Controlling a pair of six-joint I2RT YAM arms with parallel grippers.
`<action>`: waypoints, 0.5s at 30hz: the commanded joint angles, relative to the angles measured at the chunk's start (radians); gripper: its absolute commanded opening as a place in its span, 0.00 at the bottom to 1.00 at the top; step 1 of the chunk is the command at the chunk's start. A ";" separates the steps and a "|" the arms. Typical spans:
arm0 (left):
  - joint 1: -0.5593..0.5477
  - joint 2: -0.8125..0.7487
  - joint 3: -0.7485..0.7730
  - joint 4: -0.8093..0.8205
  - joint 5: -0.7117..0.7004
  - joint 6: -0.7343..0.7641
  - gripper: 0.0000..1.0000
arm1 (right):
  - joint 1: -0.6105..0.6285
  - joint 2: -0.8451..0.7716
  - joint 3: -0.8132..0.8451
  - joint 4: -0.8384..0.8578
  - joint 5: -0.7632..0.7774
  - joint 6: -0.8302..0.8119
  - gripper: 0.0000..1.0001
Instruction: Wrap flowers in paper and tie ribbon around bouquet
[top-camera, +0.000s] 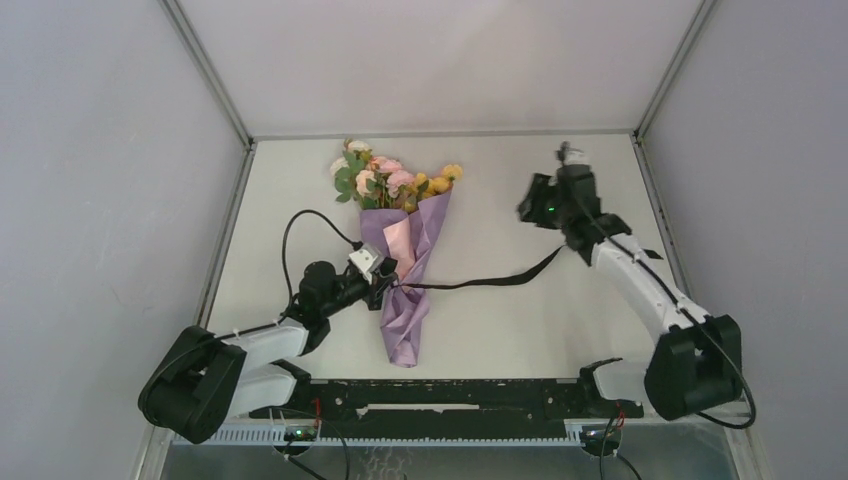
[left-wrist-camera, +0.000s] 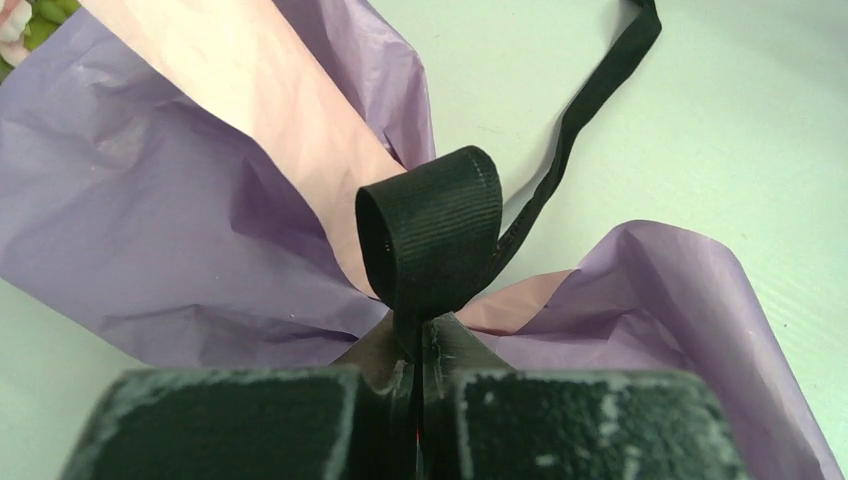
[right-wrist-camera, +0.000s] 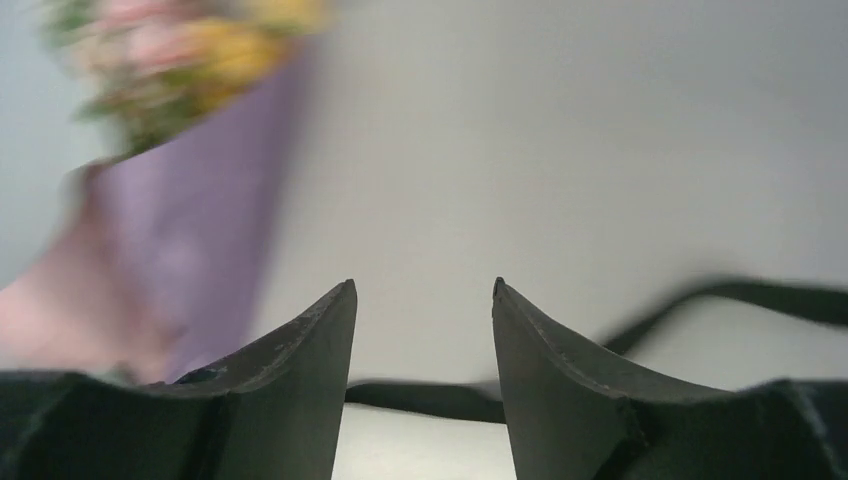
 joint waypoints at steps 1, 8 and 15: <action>-0.009 0.001 -0.011 0.059 0.063 0.121 0.00 | -0.272 0.105 -0.024 -0.237 0.023 -0.021 0.62; -0.018 0.007 -0.008 0.046 0.074 0.162 0.00 | -0.379 0.332 0.049 -0.183 -0.102 -0.021 0.64; -0.025 -0.006 -0.009 0.042 0.060 0.166 0.00 | -0.379 0.480 0.113 -0.202 -0.092 -0.030 0.57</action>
